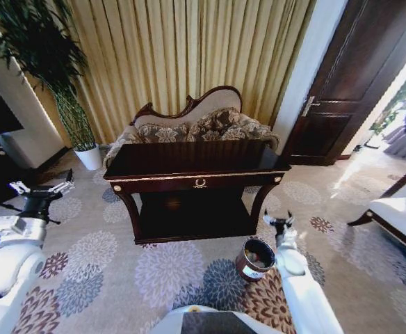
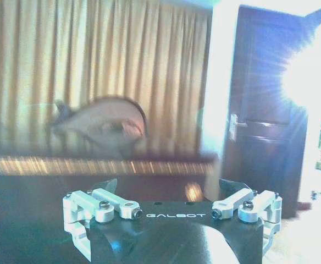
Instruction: Move to the front of the table and place the trash on the table into the trash bin.
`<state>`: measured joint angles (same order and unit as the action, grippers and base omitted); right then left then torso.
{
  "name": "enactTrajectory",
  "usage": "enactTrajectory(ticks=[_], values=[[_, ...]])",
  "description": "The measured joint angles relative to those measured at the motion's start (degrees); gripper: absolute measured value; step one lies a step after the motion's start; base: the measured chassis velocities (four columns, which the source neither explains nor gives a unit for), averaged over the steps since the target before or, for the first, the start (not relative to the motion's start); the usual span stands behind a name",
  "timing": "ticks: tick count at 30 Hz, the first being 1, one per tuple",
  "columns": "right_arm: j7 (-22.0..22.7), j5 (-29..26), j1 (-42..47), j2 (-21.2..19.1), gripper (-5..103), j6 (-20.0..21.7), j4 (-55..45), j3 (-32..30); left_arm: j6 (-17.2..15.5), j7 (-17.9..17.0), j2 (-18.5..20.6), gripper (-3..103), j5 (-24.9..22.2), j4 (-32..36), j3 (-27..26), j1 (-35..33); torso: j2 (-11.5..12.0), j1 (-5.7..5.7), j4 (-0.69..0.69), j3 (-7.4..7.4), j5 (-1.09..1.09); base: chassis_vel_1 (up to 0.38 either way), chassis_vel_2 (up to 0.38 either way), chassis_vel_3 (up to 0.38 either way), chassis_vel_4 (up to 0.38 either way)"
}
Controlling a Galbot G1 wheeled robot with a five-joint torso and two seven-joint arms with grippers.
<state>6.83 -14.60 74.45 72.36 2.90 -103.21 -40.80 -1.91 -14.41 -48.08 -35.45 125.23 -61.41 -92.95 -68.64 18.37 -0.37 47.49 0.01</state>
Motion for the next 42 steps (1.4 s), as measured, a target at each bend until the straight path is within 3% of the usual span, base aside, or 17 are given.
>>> enactTrajectory(ticks=[1,3,6,8,13,25,42], values=[[0.00,0.00,0.00,0.00,100,0.00,0.00,0.00,0.00,0.00,0.00,100,0.00,0.00,0.00,0.00,0.00,0.00,0.00,0.00,0.00,0.000,0.000,0.000,0.000],[0.00,-7.48,2.17,-2.32,100,5.02,-11.41,-0.05,-1.00,-2.74,-0.38,100,-2.24,1.56,-0.63,0.29,0.00,0.00,-0.01,-0.01,0.00,0.000,0.000,0.000,0.000],[-0.01,-12.76,3.60,-4.08,100,8.86,-19.51,0.17,-1.31,-4.27,-1.01,100,-2.82,2.34,-1.16,0.05,-0.01,0.00,0.00,0.00,-0.03,0.000,0.000,0.000,0.000],[-0.01,-17.48,4.76,-5.83,100,12.08,-26.44,0.40,-2.00,-4.25,-1.47,100,-3.23,3.56,-2.60,-1.09,-0.01,0.00,0.01,-0.01,-0.03,0.000,0.000,0.000,0.000],[-0.02,-21.58,8.67,-8.73,100,16.53,-36.25,0.26,-4.07,-2.66,-2.05,100,-5.66,7.06,-7.01,-4.16,-0.01,0.00,0.01,0.00,-0.01,0.000,0.000,0.000,0.000],[-0.02,-16.98,13.27,-9.00,100,19.44,-39.28,0.41,-4.94,-0.19,-2.56,100,-6.86,8.13,-6.27,-4.92,0.00,0.00,0.00,0.00,-0.01,0.000,0.000,0.000,0.000],[-0.02,-15.15,14.82,-9.07,100,18.54,-38.12,-1.39,-3.73,1.20,-2.10,100,-6.51,7.68,-6.78,-5.21,0.01,0.01,0.00,0.00,-0.01,0.070,-0.071,-0.074,0.065]])
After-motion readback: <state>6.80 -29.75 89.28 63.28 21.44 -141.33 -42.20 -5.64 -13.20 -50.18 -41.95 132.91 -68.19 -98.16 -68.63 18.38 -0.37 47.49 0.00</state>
